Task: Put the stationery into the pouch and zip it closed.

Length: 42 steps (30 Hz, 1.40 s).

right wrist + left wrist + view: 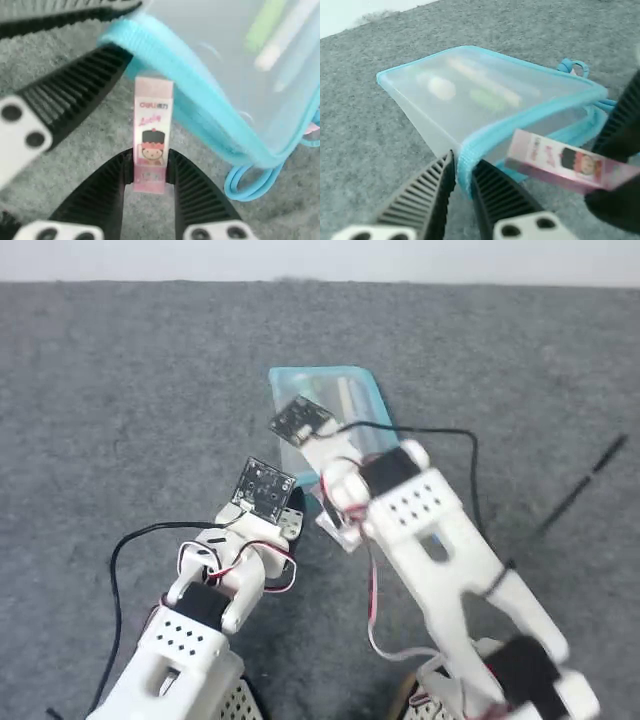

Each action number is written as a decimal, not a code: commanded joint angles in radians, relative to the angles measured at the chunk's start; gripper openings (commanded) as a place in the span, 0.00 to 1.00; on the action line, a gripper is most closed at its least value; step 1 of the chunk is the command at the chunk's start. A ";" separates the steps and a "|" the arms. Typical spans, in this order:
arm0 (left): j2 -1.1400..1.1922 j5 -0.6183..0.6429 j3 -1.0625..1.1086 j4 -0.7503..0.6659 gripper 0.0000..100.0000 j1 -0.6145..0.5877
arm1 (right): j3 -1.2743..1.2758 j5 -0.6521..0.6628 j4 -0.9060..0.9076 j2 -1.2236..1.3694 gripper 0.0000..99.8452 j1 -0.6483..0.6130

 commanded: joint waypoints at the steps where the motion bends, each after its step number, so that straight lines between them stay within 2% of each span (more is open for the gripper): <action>1: -0.023 0.009 -0.018 -0.034 0.01 0.017 | -0.183 -0.023 0.039 0.087 0.01 0.001; 6: -0.023 -0.041 -0.016 -0.032 0.01 0.018 | -0.296 -0.038 0.079 0.229 0.01 0.002; 9: -0.023 -0.043 -0.016 -0.032 0.01 0.021 | -0.358 -0.094 0.081 0.295 0.01 0.039; 16: -0.023 -0.044 -0.016 -0.032 0.01 0.026 | -0.557 -0.117 0.137 0.412 0.01 0.110; 20: -0.023 -0.044 -0.016 -0.032 0.01 0.026 | -0.651 -0.170 0.182 0.458 0.05 0.105; 26: -0.023 -0.044 -0.016 -0.032 0.01 0.025 | -0.657 -0.176 0.179 0.461 0.16 0.076; 38: -0.023 -0.046 -0.016 -0.032 0.01 0.018 | -0.658 -0.176 0.171 0.458 0.17 0.082; 42: -0.023 -0.046 -0.016 -0.032 0.01 0.017 | -0.657 -0.175 0.182 0.380 0.17 0.108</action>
